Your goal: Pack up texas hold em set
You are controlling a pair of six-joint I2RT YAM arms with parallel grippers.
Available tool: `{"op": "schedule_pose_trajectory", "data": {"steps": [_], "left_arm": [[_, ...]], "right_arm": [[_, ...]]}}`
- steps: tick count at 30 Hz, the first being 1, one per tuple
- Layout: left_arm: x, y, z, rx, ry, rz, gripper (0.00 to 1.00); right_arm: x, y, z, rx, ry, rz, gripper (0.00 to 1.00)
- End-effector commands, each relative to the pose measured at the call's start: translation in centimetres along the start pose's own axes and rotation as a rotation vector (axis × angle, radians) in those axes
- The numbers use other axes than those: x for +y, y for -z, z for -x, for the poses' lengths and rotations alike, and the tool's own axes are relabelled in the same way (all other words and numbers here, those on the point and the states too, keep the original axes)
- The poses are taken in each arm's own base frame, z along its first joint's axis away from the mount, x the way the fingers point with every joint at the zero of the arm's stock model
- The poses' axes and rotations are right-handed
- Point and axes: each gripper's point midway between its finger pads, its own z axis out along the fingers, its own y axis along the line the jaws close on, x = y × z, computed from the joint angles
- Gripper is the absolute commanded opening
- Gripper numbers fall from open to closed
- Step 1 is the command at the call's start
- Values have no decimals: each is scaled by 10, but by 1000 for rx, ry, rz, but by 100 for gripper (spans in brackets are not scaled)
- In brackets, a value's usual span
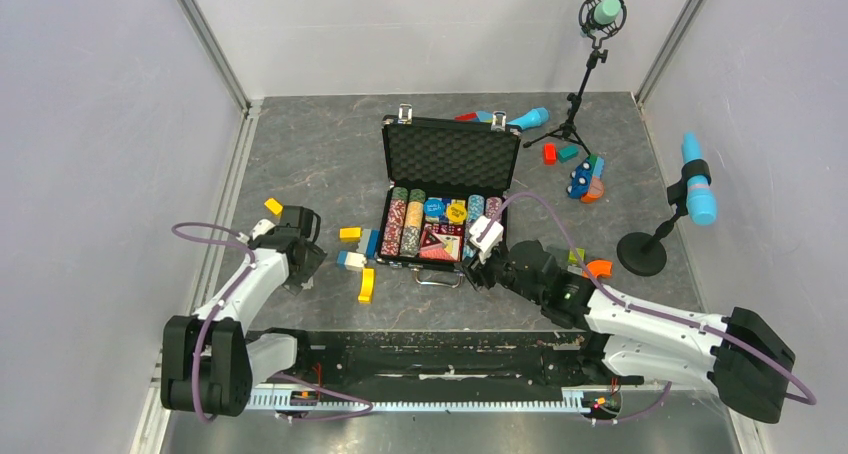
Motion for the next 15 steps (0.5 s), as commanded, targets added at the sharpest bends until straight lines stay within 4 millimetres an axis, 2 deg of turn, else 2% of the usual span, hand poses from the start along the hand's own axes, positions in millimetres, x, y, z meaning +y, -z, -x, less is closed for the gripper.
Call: {"op": "schedule_pose_trajectory", "data": {"steps": [1, 11, 15], "left_arm": [[-1, -4, 12, -63, 41, 9, 69], [10, -15, 7, -58, 62, 30, 70], [12, -21, 4, -51, 64, 39, 65]], "right_arm": [[-3, 2, 8, -40, -15, -20, 54], [-2, 1, 5, -35, -7, -14, 56], [-2, 2, 5, -34, -6, -13, 56]]}}
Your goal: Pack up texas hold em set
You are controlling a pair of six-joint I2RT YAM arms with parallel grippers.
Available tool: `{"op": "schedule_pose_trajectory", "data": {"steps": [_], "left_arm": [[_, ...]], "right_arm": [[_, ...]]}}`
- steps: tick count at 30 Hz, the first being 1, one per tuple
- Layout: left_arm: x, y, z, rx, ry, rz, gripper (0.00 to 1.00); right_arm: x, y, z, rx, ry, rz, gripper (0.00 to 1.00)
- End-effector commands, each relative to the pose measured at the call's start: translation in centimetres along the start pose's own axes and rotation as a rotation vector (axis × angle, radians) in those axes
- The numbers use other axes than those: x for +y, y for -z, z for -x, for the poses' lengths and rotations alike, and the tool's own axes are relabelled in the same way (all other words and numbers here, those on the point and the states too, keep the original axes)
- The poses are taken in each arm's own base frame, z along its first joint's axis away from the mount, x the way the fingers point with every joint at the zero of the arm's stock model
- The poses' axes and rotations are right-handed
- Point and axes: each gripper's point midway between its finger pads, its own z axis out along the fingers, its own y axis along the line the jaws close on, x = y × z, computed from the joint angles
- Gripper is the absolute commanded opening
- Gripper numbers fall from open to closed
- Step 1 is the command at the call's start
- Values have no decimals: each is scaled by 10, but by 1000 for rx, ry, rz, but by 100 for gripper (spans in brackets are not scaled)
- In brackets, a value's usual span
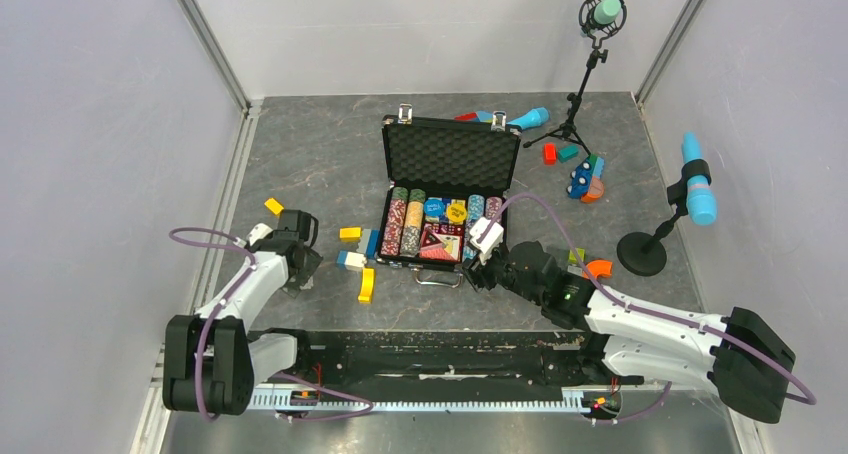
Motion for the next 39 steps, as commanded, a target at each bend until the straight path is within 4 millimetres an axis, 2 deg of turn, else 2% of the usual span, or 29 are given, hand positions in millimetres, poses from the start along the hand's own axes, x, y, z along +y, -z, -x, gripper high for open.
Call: {"op": "schedule_pose_trajectory", "data": {"steps": [1, 10, 15, 26, 34, 39], "left_arm": [[1, -11, 2, -25, 43, 12, 64], [1, -13, 1, -12, 25, 26, 59], [-2, -14, -2, 4, 14, 11, 48], [-10, -9, -3, 23, 0, -34, 39], [-17, 6, 4, 8, -11, -88, 43], [-18, 3, -1, 33, -30, -86, 63]], "right_arm": [[-2, 1, 10, -43, -8, -14, 56], [-2, 1, 10, -43, -6, -13, 57], [-2, 1, 8, -39, -5, -11, 58], [-2, 2, 8, -39, -3, -14, 58], [-3, 2, 10, -44, -4, -16, 59], [-3, 2, 10, -43, -4, -16, 59]]}}
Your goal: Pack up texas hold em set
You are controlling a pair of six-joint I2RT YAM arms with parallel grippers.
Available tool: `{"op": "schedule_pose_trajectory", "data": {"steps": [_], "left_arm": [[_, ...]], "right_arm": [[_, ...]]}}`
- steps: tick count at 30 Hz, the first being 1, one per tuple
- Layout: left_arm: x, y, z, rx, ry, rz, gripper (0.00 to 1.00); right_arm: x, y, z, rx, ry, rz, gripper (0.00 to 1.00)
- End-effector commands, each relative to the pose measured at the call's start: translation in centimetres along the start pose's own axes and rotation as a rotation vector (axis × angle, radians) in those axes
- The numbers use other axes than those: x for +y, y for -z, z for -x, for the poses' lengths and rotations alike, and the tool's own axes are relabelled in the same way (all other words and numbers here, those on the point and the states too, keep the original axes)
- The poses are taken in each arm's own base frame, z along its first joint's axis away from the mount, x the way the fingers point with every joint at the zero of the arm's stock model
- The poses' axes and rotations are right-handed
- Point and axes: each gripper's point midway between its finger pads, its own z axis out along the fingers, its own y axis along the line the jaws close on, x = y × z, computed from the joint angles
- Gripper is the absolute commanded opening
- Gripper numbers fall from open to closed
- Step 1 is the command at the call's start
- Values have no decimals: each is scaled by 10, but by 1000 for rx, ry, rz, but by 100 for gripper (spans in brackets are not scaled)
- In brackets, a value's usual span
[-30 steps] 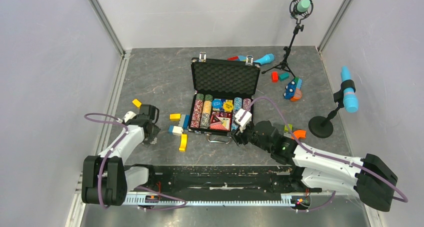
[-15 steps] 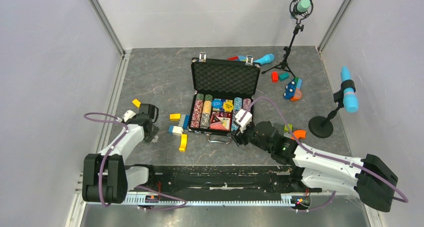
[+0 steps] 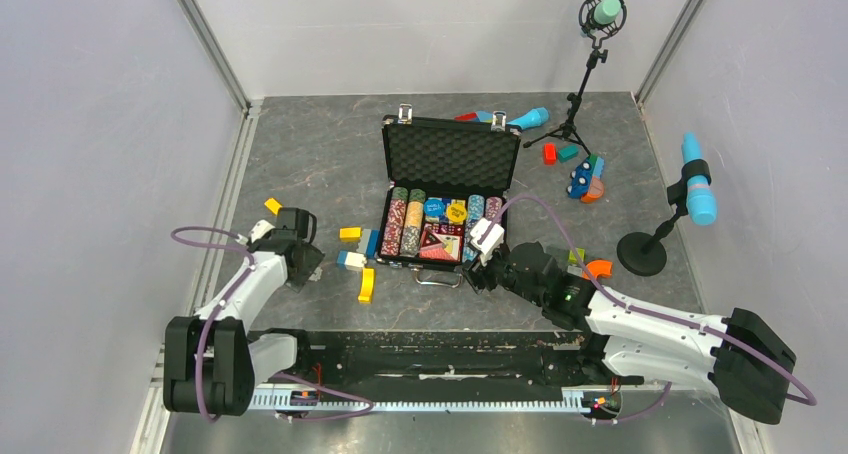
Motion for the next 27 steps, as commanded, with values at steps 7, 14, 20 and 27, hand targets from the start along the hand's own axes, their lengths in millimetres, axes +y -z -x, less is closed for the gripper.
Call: {"op": "schedule_pose_trajectory", "data": {"steps": [7, 14, 20, 27], "left_arm": [[-5, -6, -8, 51, -62, -5, 72], [-8, -12, -13, 76, -95, 12, 70], [-6, -16, -19, 90, -126, 43, 66], [-8, -17, -24, 95, -145, 50, 58]], "right_arm": [[-3, 1, 11, -40, -5, -19, 60], [-5, 2, 6, -31, -1, -29, 61], [-5, 3, 4, -26, 1, -30, 61], [-6, 3, 2, -22, 5, -34, 61]]}}
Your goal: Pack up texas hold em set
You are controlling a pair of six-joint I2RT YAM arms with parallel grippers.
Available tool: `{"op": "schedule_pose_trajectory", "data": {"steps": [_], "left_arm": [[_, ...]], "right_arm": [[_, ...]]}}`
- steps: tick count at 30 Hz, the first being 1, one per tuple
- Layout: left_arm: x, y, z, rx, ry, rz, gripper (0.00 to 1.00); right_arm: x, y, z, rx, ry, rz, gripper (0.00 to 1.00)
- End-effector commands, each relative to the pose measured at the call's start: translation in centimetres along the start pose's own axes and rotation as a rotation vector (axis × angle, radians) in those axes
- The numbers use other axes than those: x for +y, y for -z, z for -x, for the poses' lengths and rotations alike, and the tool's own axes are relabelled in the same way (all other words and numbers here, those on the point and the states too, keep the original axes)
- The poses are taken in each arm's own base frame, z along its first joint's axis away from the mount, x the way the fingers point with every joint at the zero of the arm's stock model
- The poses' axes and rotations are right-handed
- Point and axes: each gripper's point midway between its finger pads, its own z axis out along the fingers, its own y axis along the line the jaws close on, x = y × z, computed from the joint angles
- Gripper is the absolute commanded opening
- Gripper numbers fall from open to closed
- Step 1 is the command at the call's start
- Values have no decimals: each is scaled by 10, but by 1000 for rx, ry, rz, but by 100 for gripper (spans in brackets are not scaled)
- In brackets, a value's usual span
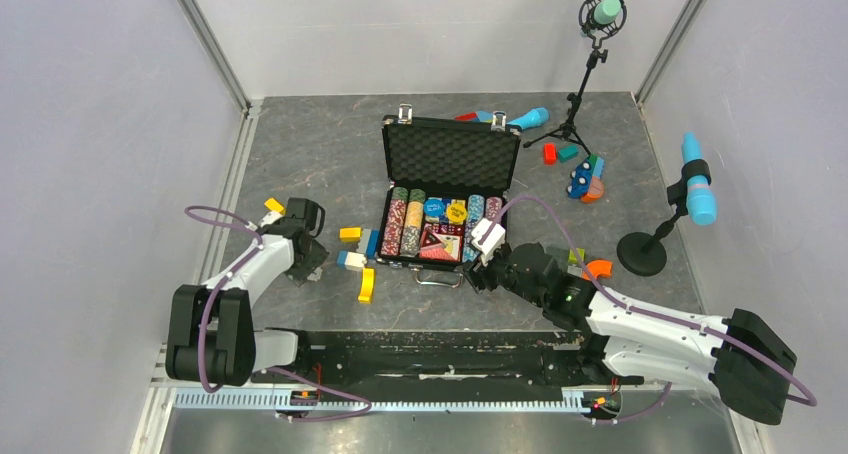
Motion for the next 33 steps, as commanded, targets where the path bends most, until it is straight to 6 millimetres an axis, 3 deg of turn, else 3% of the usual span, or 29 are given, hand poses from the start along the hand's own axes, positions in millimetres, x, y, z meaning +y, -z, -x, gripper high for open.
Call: {"op": "schedule_pose_trajectory", "data": {"steps": [1, 8, 17, 19, 24, 29, 32, 33], "left_arm": [[-5, -10, -19, 59, -16, -9, 57], [-12, -7, -19, 54, -33, -24, 47], [-16, 16, -7, 18, -27, -77, 46], [-18, 25, -3, 4, -25, -97, 46], [-22, 48, 8, -19, -16, -152, 46], [-27, 72, 13, -27, -5, -220, 46], [-29, 87, 15, -30, 4, -263, 46], [-31, 91, 15, -27, 7, -280, 46]], "right_arm": [[-3, 2, 4, -24, 3, -18, 61], [-4, 2, 2, -21, 4, -21, 61], [-7, 2, 6, -34, -6, -38, 62], [-10, 3, 9, -44, -25, -61, 68], [-18, 6, 19, -90, -78, -112, 70], [-39, 13, 31, -116, -194, -240, 77], [-53, 20, 37, -116, -227, -313, 86], [-59, 24, 39, -112, -252, -347, 95]]}}
